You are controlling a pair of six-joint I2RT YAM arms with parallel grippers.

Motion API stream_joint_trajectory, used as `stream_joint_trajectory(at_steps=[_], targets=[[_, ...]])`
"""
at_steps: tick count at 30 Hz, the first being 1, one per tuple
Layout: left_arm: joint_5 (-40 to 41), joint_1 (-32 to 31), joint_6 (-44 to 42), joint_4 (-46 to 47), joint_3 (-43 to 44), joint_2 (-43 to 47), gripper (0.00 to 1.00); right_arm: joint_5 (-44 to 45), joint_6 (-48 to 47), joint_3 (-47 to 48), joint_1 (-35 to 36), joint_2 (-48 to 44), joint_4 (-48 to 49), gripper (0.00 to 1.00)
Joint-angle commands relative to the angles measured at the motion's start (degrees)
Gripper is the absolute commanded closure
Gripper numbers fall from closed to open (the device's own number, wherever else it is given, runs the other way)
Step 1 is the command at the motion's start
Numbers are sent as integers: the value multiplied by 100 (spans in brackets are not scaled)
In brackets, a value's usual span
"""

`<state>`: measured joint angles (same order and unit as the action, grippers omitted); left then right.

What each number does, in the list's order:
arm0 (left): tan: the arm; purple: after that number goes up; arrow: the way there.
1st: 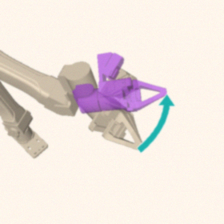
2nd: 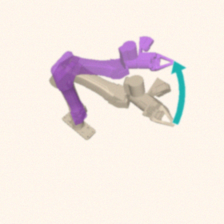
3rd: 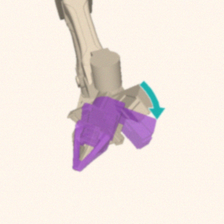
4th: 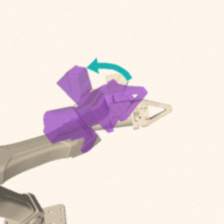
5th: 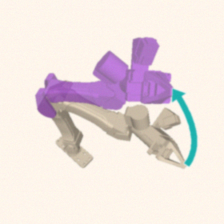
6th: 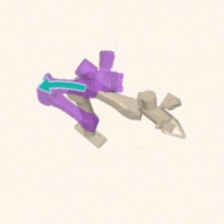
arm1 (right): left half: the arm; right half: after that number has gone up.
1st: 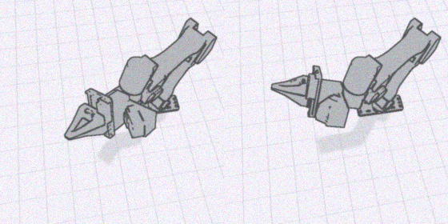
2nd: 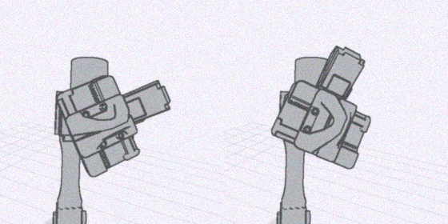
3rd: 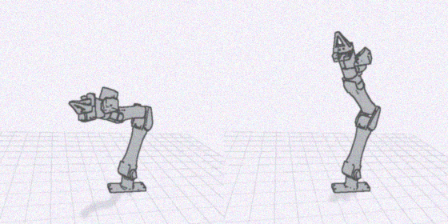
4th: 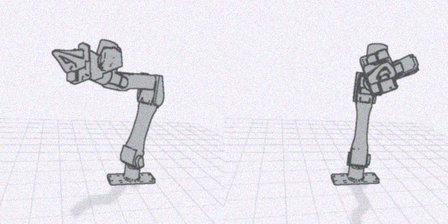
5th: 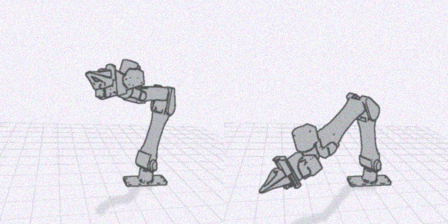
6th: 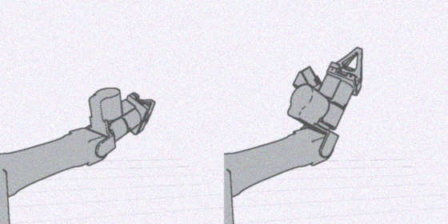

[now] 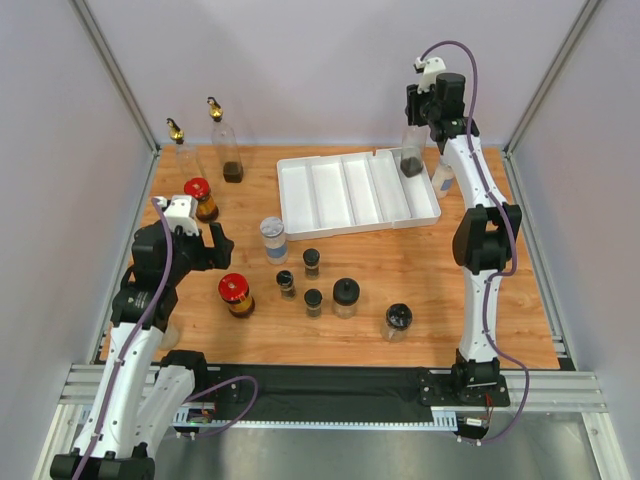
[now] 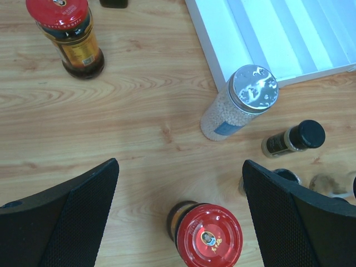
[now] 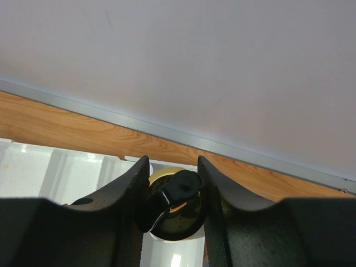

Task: Organize the condiment bottles
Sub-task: Place the bottle in the storage box.

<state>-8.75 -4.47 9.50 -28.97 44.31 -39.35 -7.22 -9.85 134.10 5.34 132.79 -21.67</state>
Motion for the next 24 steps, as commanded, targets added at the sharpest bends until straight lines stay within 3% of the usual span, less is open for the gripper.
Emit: stream_joint_trajectory(at_steps=[1, 9, 12, 13, 24], targets=[[-65, -19, -123, 111, 60, 7, 0, 186, 158, 318, 28, -52, 568, 100], [-91, -19, -124, 120, 68, 15, 0, 248, 290, 116, -25, -139, 436, 72], [-100, -19, -132, 120, 60, 15, 0, 248, 308, 28, -51, -236, 383, 59], [-100, -19, -132, 128, 60, 15, 0, 274, 308, 2, -60, -262, 383, 48], [-162, -10, -132, 128, 60, 59, 0, 213, 264, -648, -95, -816, 427, 24]])
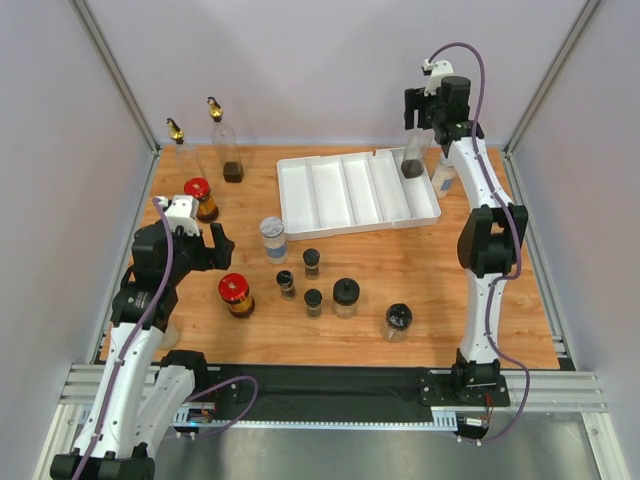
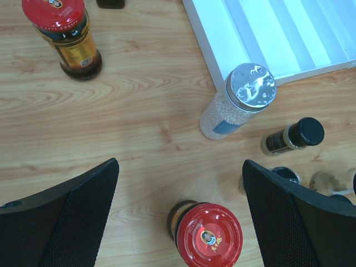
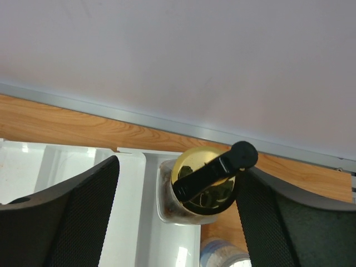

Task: Organize the condiment bottles
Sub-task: Place the bottle in the storage box.

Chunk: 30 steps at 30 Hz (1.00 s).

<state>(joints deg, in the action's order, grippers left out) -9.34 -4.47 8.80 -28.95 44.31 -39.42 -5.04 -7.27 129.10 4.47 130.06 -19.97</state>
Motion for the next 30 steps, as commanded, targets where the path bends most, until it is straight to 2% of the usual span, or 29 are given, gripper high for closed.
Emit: stream_joint_trajectory(at_steps=[1, 3, 4, 14, 20, 27, 30], targets=[[-103, -19, -62, 126, 60, 66, 0, -6, -11, -192, -8, -630, 265, 17], [-112, -19, -45, 126, 60, 92, 0, -6, -29, -288, 1, -727, 265, 3], [-120, -19, -53, 135, 60, 92, 0, -15, -29, -419, -7, -797, 274, 0], [-120, -19, -53, 144, 68, 215, 0, -181, -301, -1508, -104, -1720, 379, 0], [-103, -19, -27, 170, 51, 312, 0, -428, -697, -2783, -95, -3011, 397, 0], [-41, -19, 8, 197, 68, 321, 0, -884, -899, -4697, -113, -4672, 11, 0], [-6, -19, 60, 214, 69, 312, 0, -1243, -926, -5191, -104, -5305, -252, 0]])
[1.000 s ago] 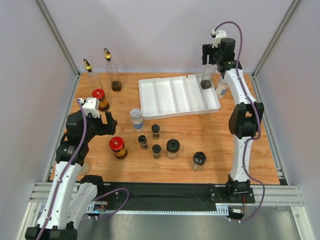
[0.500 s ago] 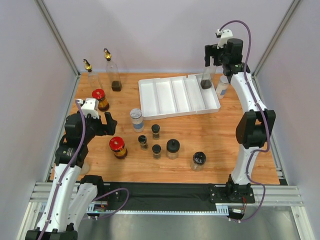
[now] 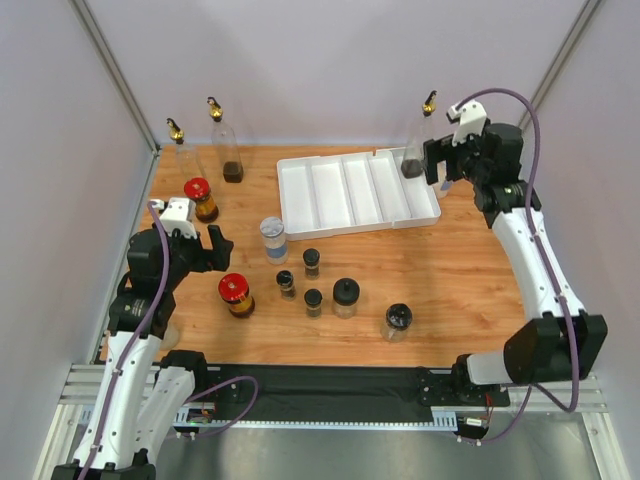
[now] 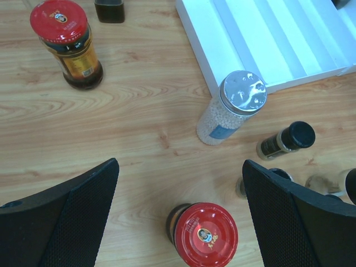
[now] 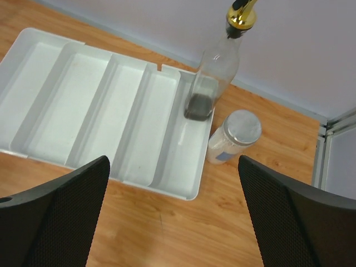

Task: Organize the condiment bottles
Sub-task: Place the bottle in the storage box, then pick up the bottle from the center of the board.

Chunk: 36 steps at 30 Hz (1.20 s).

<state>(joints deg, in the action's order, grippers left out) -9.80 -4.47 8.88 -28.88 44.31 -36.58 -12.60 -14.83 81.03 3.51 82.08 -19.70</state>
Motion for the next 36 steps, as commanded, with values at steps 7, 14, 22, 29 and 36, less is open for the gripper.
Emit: stream_joint_trajectory(at_steps=[7, 14, 22, 29, 36], targets=[[40, -19, 254, 278, 174, -68, 0, -1631, -231, -1941, -17, -1677, -587, 0], [233, -19, 447, 278, 910, -481, 0, -1904, -144, -2496, -26, -2083, -604, 0], [865, 16, 421, 208, 2220, -1929, 0, -2176, -81, -2417, -26, -2056, -754, 0], [251, 421, 1001, 225, 3679, -3512, 0, -2177, -204, -2426, -26, -2161, -807, 0], [268, 412, 1001, -90, 5182, -4928, 2, -2133, -301, -2426, -34, -2188, -825, 0]])
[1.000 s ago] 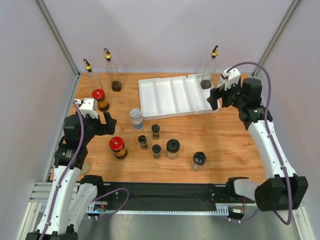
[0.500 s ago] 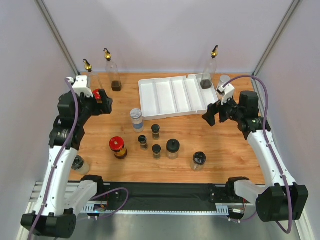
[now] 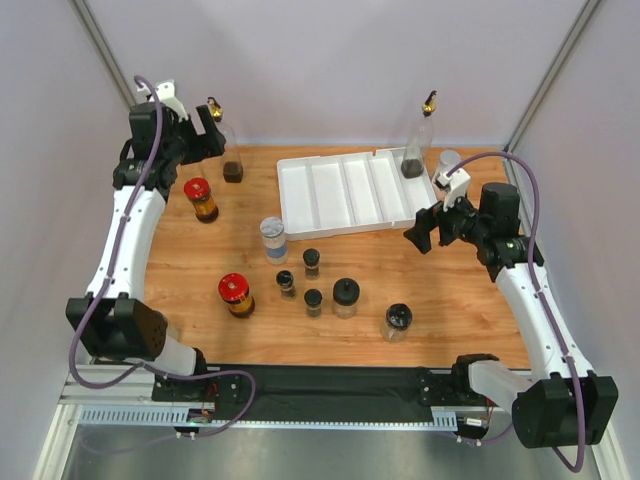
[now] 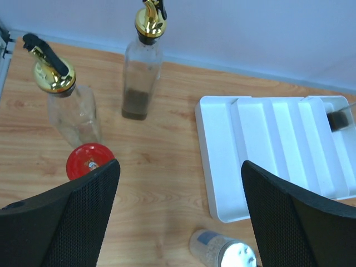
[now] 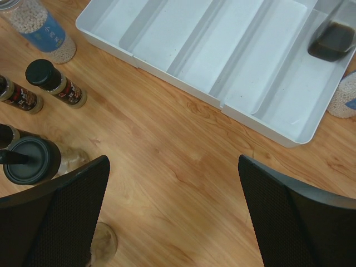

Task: Organize the condiment bottles
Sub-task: Pick up the bottle from the center of the board.

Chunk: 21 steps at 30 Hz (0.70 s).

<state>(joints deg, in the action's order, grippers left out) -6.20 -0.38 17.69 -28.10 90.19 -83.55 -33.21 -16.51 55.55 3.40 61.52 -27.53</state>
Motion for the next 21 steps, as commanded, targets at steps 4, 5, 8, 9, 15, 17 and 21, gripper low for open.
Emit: stream_joint_trajectory(at_steps=[4, 5, 8, 9, 15, 17, 21], targets=[[458, 3, 85, -293, 755, -434, 4, -45, -177, 114, -23, -131, -42, 0], [609, 3, 42, -241, 667, -399, 5, -36, -177, 114, -32, -122, -42, 0], [1024, 231, 76, -117, 412, -416, 9, -45, -194, 114, -15, -122, -51, 0], [1033, 362, 163, -134, 394, -460, 11, -54, -203, 105, -23, -122, -42, 0], [778, 767, 270, 216, 218, -899, 18, -45, -221, 105, -23, -114, -51, 0], [664, 829, 217, 462, 235, -1014, 19, -54, -221, 105, -23, -114, -51, 0], [532, 838, 33, 735, 367, -1382, 21, -28, -230, 105, -15, -87, -51, 0]])
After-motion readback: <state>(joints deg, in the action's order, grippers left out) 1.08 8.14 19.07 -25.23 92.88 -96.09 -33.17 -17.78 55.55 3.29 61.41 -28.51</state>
